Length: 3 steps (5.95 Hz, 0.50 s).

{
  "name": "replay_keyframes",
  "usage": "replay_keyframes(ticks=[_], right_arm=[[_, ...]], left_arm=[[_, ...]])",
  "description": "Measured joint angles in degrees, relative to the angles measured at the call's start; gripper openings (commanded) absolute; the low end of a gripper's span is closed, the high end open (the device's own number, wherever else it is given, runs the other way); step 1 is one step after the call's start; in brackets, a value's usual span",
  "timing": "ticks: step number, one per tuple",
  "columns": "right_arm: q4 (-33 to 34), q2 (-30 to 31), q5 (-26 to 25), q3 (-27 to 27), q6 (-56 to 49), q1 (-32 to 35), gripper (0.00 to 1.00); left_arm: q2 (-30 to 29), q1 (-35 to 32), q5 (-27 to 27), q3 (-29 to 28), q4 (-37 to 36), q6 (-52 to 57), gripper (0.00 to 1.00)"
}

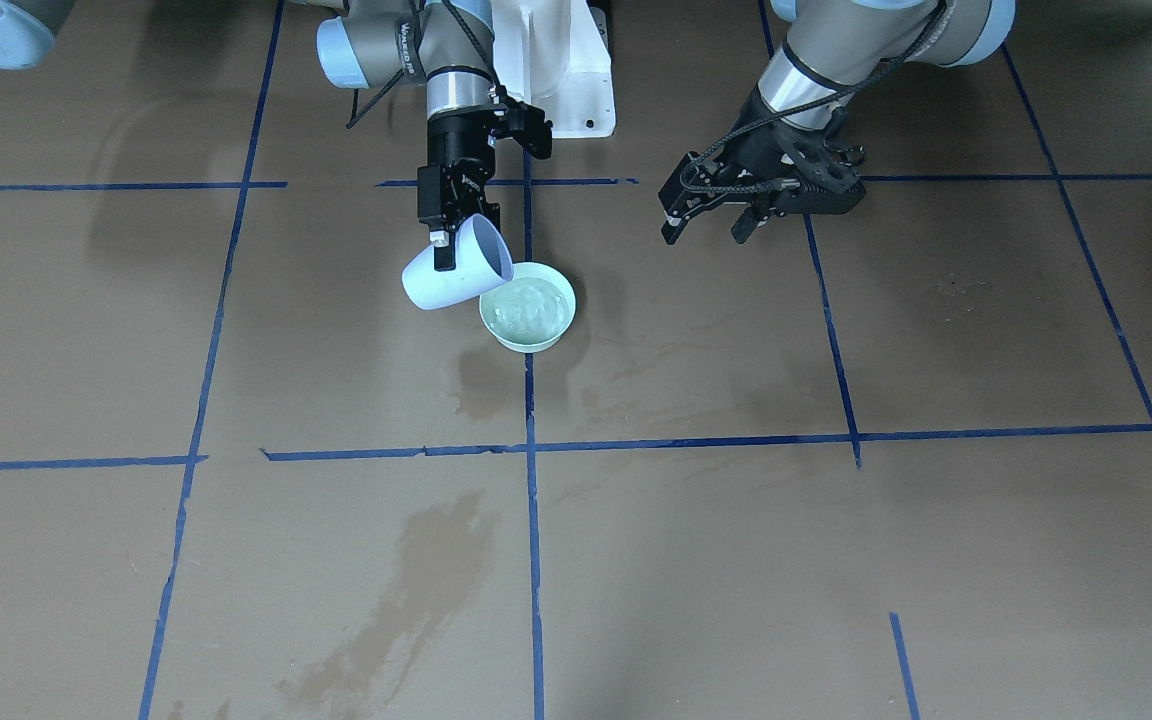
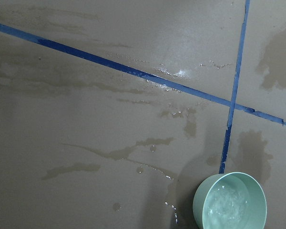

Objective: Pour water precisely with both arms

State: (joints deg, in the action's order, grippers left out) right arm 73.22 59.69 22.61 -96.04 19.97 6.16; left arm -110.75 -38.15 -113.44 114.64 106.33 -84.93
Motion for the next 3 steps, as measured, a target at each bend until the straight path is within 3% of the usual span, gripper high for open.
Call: replay_keyframes(ticks=[3], right_arm=[[0.00,0.94,0.06,-2.15,25.67,-0.22,0.00]], left_arm=[[0.09,0.00,0.14,0.10,0.02,-0.02,1.00]])
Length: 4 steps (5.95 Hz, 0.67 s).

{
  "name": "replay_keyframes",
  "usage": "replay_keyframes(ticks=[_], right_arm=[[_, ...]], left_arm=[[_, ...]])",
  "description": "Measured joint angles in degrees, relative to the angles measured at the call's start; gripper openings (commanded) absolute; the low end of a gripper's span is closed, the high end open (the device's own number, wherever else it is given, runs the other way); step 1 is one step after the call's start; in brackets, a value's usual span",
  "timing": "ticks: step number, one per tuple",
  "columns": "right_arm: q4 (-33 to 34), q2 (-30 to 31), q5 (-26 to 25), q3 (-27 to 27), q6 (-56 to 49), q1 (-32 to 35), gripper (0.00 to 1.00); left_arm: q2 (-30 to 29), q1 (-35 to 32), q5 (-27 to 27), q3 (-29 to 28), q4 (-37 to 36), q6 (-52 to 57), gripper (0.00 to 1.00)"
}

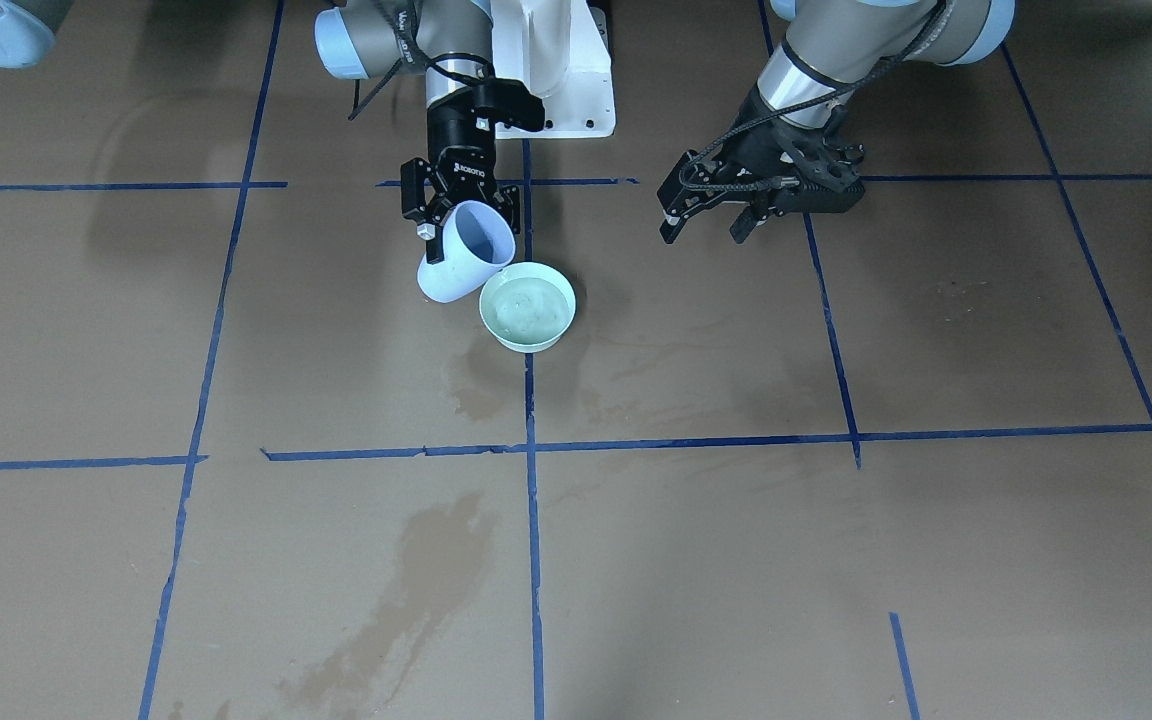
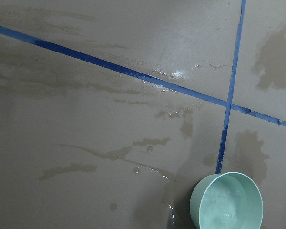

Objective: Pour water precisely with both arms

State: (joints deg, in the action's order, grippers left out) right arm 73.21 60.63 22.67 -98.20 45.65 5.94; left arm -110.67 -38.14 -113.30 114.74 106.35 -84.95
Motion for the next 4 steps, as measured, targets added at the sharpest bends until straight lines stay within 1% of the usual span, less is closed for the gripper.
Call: replay_keyframes(ticks=[1,2,3,4], right_arm=[[0.00,1.39,0.00,-0.50,8.01,0.26,0.00],[0.00,4.44,0.81,-1.99,15.53,0.91,0.00],[0.00,7.92,2.77,-4.42,20.50,1.96,0.00],[0.00,10.84,4.82,-6.18,22.29,3.18,0.00]], left_arm=[[0.06,0.00,0.00,0.03,0.00,0.03,1.00],[0.13,0.00,0.01,0.02,0.00,0.04,1.00],[0.16,0.00,0.01,-0.02,0.00,0.05,1.00],[0.18,0.00,0.03,-0.07,0.00,0.02,1.00]])
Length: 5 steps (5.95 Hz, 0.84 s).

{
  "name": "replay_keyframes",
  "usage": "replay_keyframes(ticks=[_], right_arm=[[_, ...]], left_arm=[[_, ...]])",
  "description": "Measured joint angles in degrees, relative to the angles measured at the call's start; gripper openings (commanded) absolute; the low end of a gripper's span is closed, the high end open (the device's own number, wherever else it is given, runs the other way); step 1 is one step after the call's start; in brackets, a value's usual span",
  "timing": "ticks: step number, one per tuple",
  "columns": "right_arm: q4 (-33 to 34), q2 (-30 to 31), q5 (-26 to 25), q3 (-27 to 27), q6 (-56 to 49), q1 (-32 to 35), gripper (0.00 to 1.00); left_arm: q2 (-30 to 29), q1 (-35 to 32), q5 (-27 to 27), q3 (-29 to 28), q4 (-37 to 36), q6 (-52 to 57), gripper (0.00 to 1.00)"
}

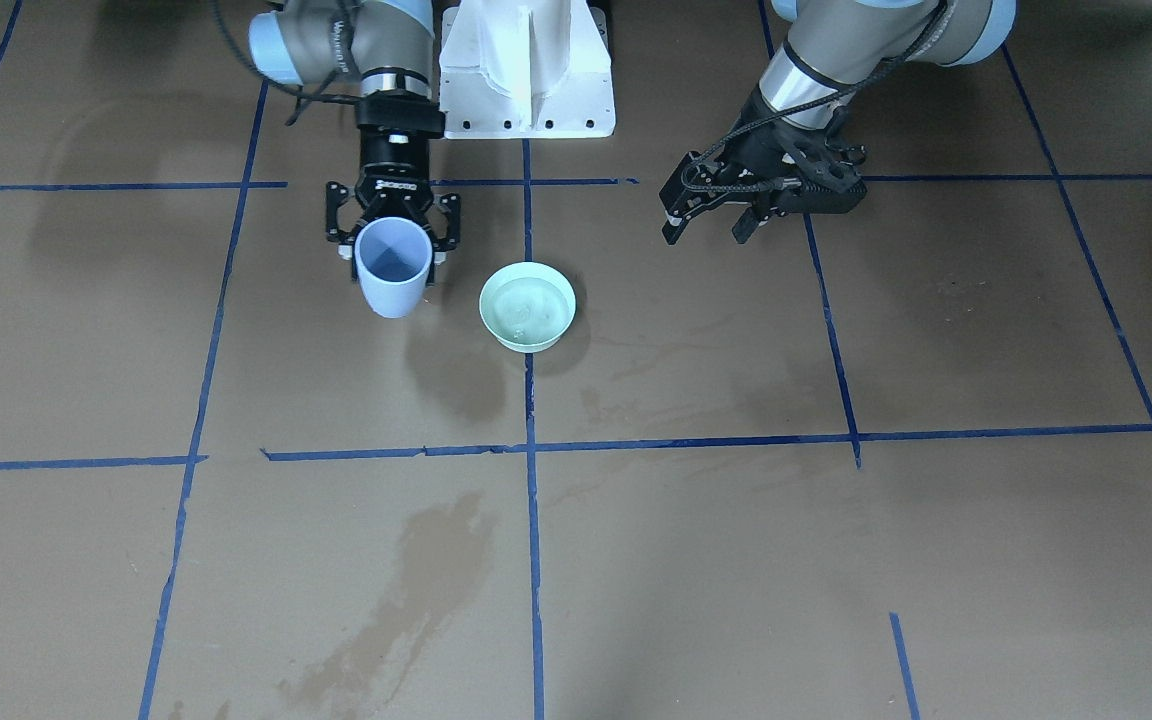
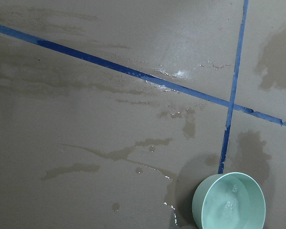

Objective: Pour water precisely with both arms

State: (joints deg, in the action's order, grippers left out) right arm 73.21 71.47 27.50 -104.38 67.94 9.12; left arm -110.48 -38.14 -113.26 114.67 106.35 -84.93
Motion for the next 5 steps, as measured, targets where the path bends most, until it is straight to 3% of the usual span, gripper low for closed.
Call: replay_keyframes(ticks=[3,4,5], right_arm=[[-0.11,5.69,2.79,-1.62,4.99,4.26,0.00],[-4.05,8.93,3.80,-2.21,5.94,5.29,0.00],[-13.87,14.54,5.68,-2.27,5.88,6.18,0.00]], left_arm=[[0.00,0.06,-0.01,-0.23,0.00,0.02,1.00],[0.04,0.08,-0.02,-0.31,-0.03,0.02,1.00],[0.05,0.08,-0.03,-0.41,-0.04,0.02,1.00]])
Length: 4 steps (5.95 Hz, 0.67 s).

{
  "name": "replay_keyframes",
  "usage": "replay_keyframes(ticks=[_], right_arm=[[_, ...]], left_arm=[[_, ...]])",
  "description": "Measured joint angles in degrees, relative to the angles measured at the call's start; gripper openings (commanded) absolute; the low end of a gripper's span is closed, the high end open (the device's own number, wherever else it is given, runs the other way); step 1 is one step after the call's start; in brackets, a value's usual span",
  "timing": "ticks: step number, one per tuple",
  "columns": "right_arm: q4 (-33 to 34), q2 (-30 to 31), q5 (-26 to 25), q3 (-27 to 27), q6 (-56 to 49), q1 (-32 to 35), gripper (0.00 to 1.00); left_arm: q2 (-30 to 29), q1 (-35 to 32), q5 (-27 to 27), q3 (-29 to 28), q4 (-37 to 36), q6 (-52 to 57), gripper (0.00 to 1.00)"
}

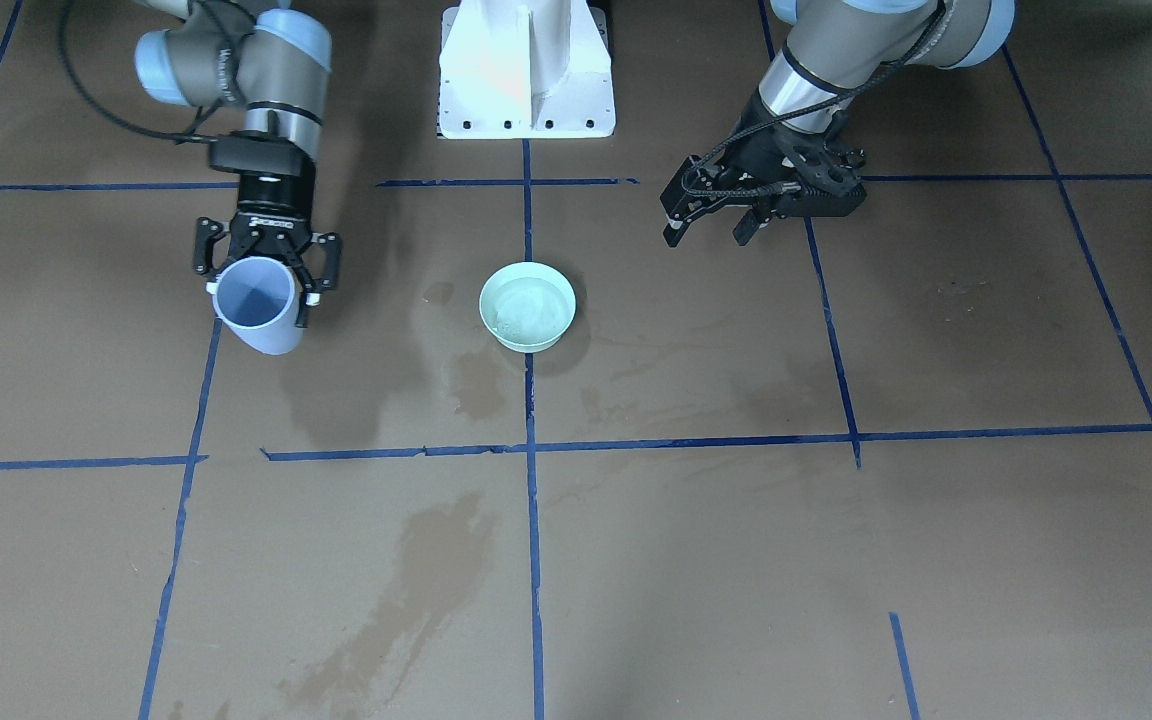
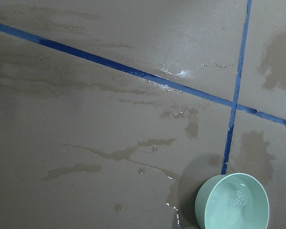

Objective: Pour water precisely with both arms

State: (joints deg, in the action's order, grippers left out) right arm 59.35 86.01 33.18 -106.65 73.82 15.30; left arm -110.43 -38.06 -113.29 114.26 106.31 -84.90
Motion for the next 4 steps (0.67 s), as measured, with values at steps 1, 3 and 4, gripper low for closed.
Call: replay_keyframes(ticks=[1,3,4], right_arm=[[-8.93,5.21,1.14,0.56,-1.00,0.91,0.00],[-15.78,11.92,1.63,1.61,-2.03,3.05,0.00],[-22.35,15.68,1.64,4.13,-2.05,3.54,0.00]], left_arm=[[-0.02,0.00,0.02,-0.05,0.02,0.00,1.00],[-0.04,0.00,0.04,-0.09,0.04,0.00,1.00],[-0.04,0.00,0.04,-0.09,0.04,0.00,1.00]])
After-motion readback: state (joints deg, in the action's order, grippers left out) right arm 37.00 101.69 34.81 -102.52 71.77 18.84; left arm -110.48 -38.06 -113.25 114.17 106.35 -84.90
